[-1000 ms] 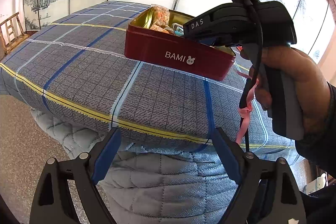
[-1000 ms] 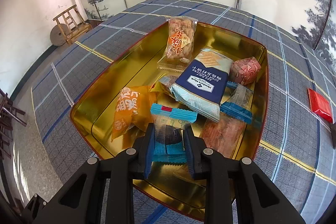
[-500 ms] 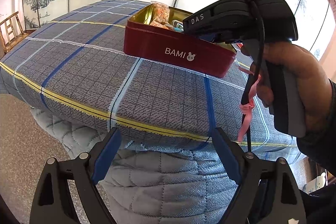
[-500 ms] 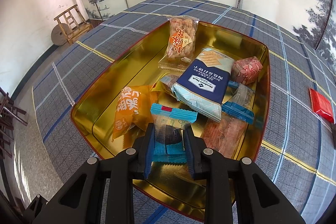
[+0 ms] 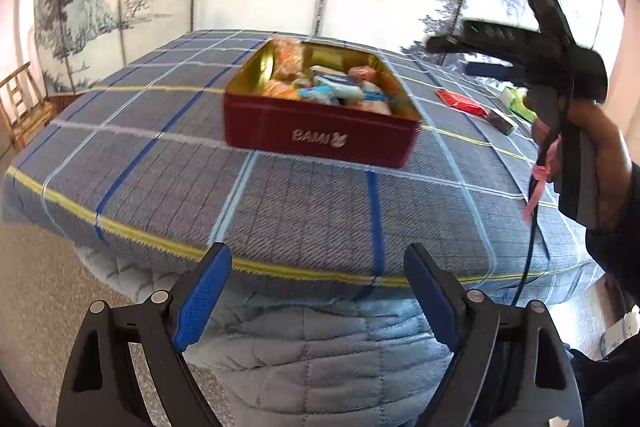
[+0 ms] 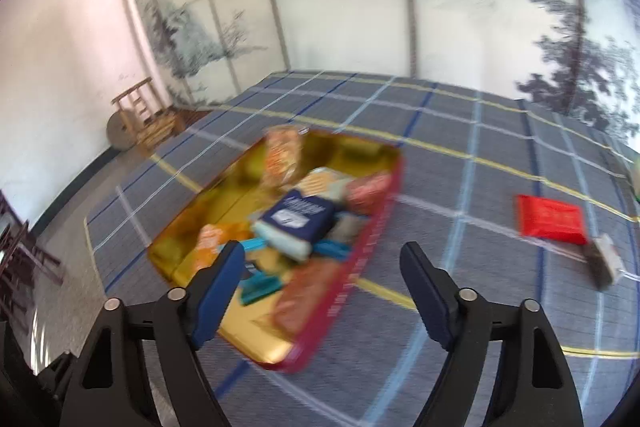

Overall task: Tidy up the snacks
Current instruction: 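Grasp the grey foil-wrapped block with the left gripper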

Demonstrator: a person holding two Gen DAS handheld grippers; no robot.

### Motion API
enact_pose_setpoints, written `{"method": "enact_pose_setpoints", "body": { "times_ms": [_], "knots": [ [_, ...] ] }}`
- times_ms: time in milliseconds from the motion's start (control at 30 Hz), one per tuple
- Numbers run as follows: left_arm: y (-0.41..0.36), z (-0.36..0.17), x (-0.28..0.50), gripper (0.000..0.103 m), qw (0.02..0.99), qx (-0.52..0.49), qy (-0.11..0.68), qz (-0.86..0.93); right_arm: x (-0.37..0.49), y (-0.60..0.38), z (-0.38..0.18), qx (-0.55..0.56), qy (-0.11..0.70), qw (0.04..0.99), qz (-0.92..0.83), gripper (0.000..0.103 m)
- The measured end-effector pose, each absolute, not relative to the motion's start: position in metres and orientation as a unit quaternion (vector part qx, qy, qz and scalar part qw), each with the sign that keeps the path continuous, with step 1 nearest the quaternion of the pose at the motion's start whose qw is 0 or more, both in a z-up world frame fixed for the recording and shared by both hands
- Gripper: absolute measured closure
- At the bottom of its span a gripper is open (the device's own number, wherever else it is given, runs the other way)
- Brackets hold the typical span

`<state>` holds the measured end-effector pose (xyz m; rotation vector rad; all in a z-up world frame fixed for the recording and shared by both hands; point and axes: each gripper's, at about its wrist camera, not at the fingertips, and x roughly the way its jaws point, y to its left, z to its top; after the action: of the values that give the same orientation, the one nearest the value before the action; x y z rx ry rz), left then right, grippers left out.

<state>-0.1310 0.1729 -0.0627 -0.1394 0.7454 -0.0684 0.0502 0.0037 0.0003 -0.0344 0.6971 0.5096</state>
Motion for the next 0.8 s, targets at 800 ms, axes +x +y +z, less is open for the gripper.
{"method": "enact_pose_setpoints", "body": {
  "times_ms": [800],
  "knots": [
    [-0.123, -0.016, 0.095, 0.016, 0.905, -0.066, 0.383, -0.171, 0.068, -0.397, -0.083, 0.297, 0.317, 0.901, -0.010, 0.014]
  ]
}}
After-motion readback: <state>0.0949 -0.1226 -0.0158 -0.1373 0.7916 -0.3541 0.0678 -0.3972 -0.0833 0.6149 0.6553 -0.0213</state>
